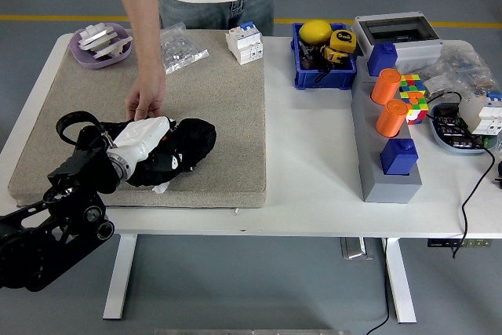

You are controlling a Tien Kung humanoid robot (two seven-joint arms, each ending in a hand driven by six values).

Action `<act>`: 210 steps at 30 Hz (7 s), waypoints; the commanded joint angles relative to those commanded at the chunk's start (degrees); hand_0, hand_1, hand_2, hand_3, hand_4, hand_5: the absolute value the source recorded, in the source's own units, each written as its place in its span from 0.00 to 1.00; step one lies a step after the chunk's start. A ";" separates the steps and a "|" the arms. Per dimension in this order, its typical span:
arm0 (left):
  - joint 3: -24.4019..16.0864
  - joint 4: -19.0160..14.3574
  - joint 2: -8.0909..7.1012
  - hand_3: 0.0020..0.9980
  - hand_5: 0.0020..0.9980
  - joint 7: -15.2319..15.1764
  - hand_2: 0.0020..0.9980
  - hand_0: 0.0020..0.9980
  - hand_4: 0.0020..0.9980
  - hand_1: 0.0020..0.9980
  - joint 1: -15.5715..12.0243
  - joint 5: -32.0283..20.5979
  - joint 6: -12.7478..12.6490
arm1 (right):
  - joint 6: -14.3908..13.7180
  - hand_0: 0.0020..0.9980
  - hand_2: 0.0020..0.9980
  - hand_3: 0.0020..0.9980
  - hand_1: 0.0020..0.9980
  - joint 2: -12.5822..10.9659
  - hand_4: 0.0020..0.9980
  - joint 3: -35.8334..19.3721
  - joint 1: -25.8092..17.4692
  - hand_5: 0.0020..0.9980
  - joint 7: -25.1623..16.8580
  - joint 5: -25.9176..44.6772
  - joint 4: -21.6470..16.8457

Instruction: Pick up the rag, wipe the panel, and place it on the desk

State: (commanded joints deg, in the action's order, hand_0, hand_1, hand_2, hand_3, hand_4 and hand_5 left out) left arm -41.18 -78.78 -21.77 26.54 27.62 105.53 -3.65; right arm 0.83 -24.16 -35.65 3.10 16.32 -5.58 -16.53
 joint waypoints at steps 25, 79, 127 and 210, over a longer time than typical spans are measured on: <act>-4.11 1.58 -2.17 0.48 0.00 1.01 0.53 0.23 0.27 0.26 -2.44 0.47 0.41 | 0.05 0.76 0.72 0.65 0.72 -0.07 0.99 -1.05 -0.23 0.47 -0.05 -0.95 -0.25; -23.21 8.42 -7.05 0.48 0.00 1.37 0.53 0.23 0.26 0.26 -9.68 6.78 1.99 | 0.31 0.76 0.72 0.65 0.72 -0.44 1.00 -2.95 -0.75 0.46 -0.11 -2.69 -0.82; -19.86 20.32 -7.58 0.59 0.00 -6.51 0.64 0.47 0.81 0.68 -5.04 5.13 -1.39 | 0.03 0.75 0.72 0.65 0.72 -0.09 1.00 -5.77 -0.16 0.47 -0.04 -5.74 -1.63; -43.87 12.43 -1.15 0.58 0.13 -30.34 0.61 0.48 0.82 0.61 -10.63 -48.12 -5.13 | 0.28 0.75 0.72 0.65 0.72 1.48 1.00 -7.45 -2.27 0.46 0.62 -6.73 -1.20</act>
State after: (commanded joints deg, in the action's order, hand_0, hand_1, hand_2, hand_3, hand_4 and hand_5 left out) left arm -85.05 -66.35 -22.92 -3.80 16.99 57.41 -8.78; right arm 1.11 -22.68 -43.10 0.83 16.95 -12.31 -17.73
